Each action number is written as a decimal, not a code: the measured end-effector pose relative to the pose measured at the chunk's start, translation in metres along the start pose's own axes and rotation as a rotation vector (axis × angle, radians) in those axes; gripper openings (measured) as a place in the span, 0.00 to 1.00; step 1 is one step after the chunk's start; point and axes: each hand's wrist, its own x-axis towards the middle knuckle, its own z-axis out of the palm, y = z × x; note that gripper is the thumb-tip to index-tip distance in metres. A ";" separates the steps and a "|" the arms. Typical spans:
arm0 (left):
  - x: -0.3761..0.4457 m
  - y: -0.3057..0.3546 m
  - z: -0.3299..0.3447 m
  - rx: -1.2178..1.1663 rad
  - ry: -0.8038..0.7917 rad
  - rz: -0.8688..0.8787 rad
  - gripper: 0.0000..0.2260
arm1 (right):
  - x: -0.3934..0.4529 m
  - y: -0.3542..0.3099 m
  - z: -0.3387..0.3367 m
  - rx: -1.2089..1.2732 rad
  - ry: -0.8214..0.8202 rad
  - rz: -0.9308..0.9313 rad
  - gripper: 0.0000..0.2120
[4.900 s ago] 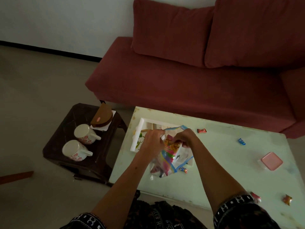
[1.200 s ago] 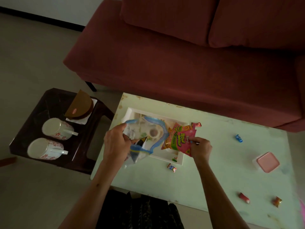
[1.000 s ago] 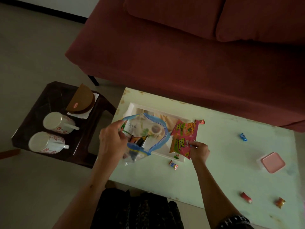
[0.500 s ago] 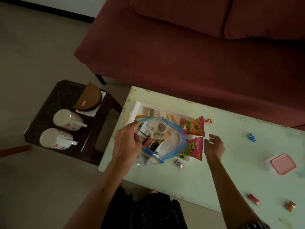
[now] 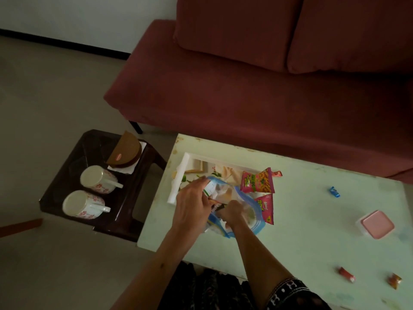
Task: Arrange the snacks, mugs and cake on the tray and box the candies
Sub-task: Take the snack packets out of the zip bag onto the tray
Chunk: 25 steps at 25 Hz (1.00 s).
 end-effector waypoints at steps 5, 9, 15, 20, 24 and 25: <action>0.013 -0.012 -0.003 0.009 -0.032 -0.001 0.16 | -0.002 -0.026 0.001 0.026 0.195 -0.004 0.14; 0.028 -0.017 -0.006 0.027 -0.041 -0.028 0.17 | -0.037 -0.059 -0.036 -0.191 0.431 -0.208 0.10; 0.060 -0.029 -0.013 0.078 0.000 -0.104 0.16 | -0.119 -0.052 -0.131 0.051 0.807 -0.443 0.10; 0.078 -0.044 -0.024 0.091 0.045 -0.177 0.17 | -0.115 -0.024 -0.181 0.200 0.852 -0.371 0.11; 0.086 -0.058 -0.033 0.103 0.067 -0.232 0.17 | -0.041 -0.020 -0.145 0.219 0.812 -0.239 0.15; 0.087 -0.062 -0.034 0.111 0.064 -0.238 0.18 | -0.018 -0.019 -0.132 0.220 0.777 -0.205 0.16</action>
